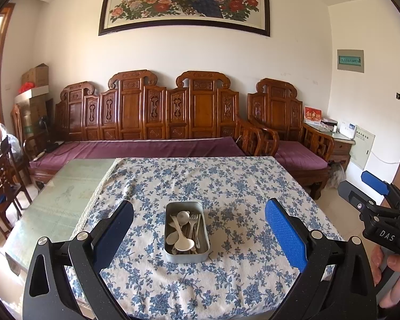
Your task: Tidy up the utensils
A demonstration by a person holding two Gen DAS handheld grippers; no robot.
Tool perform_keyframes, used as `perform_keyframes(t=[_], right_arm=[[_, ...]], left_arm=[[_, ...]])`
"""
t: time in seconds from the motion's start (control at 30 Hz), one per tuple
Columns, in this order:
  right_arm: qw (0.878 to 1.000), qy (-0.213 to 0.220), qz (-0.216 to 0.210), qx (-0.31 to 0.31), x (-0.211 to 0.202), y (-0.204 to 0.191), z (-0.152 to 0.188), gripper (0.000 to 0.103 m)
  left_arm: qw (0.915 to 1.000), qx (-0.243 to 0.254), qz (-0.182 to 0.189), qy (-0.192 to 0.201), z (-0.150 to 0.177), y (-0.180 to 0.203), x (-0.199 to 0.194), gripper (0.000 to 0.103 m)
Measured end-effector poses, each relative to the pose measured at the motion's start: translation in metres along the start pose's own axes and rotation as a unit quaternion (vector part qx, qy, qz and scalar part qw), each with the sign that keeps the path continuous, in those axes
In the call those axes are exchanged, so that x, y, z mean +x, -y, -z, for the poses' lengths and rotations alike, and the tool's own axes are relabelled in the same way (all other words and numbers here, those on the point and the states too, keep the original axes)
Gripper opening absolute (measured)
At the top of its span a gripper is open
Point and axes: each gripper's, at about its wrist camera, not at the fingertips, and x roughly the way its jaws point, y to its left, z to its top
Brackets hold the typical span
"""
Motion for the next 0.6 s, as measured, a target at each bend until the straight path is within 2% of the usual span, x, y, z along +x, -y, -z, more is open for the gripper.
perform_keyframes(t=[0.6], right_arm=[[1.000,-0.003,-0.002,0.003,0.0027,0.0013,0.0037,0.100]], left_arm=[[1.0000,-0.001,-0.001,-0.001,0.0025,0.0006,-0.0001,0.095]])
